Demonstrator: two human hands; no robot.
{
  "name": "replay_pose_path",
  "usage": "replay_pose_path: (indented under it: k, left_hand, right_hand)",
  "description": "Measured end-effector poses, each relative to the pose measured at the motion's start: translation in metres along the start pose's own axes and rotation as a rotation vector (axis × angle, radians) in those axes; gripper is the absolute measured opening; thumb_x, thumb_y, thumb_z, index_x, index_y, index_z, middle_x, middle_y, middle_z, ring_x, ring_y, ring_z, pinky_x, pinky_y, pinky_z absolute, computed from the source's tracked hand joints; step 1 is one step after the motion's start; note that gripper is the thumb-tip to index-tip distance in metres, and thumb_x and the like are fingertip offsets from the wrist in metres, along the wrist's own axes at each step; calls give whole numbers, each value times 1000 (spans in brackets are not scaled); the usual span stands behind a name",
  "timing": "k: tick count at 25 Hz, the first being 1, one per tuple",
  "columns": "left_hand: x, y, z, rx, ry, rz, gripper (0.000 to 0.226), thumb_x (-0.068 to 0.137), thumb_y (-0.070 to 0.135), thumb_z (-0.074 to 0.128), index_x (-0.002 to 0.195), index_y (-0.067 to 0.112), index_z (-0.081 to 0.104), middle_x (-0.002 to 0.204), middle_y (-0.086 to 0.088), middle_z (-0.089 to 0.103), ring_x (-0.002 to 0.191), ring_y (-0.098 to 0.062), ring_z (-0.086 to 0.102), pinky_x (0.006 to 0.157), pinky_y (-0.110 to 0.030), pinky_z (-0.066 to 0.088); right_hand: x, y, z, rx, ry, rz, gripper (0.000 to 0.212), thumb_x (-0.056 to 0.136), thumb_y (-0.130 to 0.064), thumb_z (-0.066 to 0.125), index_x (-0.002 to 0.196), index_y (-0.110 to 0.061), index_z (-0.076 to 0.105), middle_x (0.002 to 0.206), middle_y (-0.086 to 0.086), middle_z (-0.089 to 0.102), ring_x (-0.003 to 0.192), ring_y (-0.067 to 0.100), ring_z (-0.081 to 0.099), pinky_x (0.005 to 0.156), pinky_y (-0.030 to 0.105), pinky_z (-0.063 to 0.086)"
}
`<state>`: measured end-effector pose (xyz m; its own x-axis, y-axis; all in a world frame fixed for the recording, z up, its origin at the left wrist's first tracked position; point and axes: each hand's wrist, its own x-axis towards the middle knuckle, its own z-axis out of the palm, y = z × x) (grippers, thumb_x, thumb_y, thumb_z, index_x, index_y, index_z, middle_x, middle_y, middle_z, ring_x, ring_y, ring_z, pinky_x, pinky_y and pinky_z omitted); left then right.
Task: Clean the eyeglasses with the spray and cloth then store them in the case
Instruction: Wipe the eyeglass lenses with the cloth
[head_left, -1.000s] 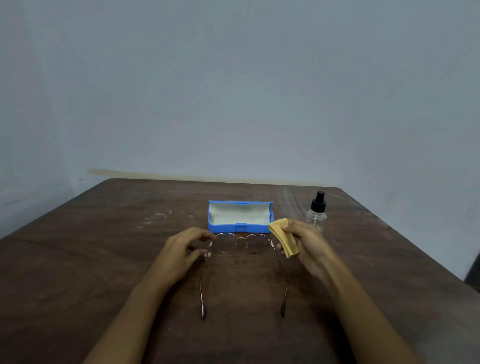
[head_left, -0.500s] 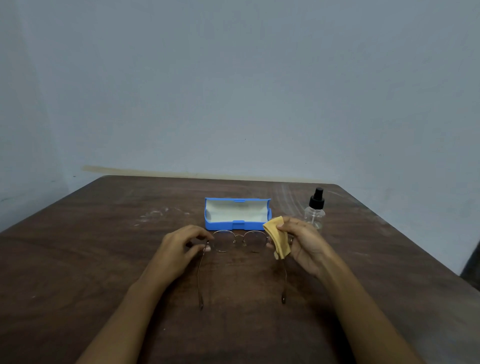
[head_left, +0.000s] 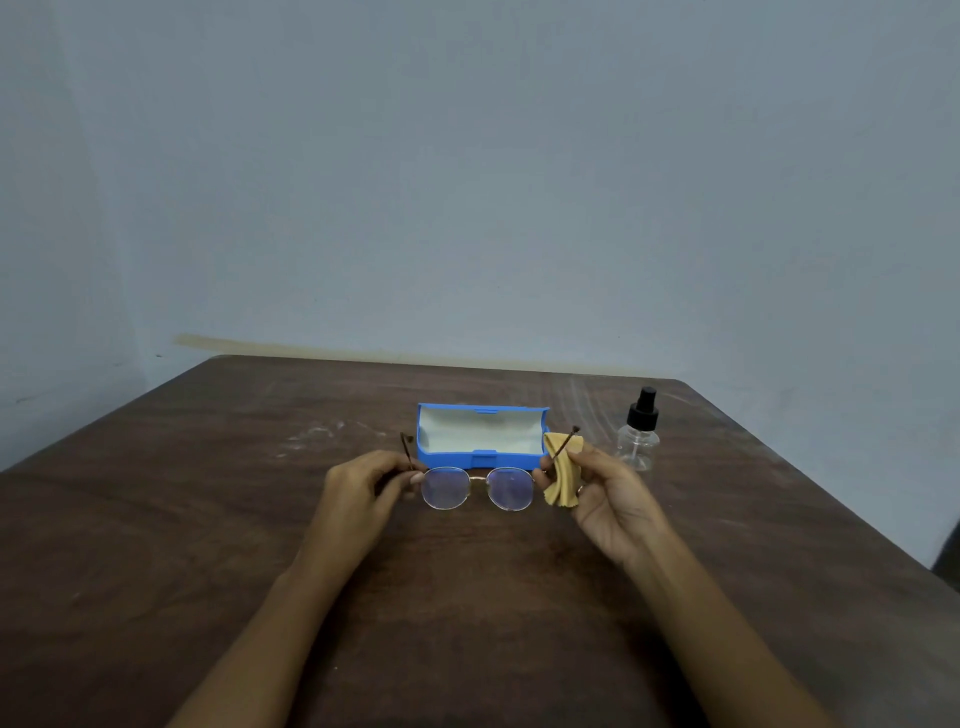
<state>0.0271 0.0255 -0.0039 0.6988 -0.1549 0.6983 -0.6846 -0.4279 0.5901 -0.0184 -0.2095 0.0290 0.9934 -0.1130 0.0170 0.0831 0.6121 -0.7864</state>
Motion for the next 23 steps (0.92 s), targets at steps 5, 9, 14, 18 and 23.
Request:
replay_pose_path:
  k: [5,9,14,18,23]
  left_hand:
    - [1,-2,4,0,-16,-12,11,75,12,63,70,2,62,86,14,66,73,-10,63,63,-22,50]
    - [1,-2,3,11,-19,-20,8,74,7,61,66,5,59,66,5,65,75,-11,60,63,-23,47]
    - [1,1,1,38,30,-31,47,76,-2,64,60,37,43,72,-2,69,77,-12,61,61,-20,47]
    - [3,2,1,49,76,-17,42,78,7,63,62,38,41,71,-4,66,77,-12,60,62,-17,45]
    - [3,1,-1,95,96,9,11,74,13,58,64,12,54,67,0,61,73,-12,56,59,-9,38]
  right_hand:
    - [2,2,-1,85,50,1,19,90,1,41,83,1,58,65,15,66,54,21,67,56,33,59]
    - [3,5,2,-76,110,-83,19,92,1,39,86,-2,56,69,14,64,54,17,65,49,30,57]
    - [8,7,-3,-456,307,-221,21,88,-1,47,80,-14,61,72,4,61,65,14,54,57,29,44]
    - [2,13,-1,-752,400,-246,18,85,-3,50,78,-17,60,72,1,57,65,13,50,59,28,40]
    - [-9,27,14,-801,248,-425,22,84,-1,56,93,-22,56,82,-10,62,75,7,58,66,24,47]
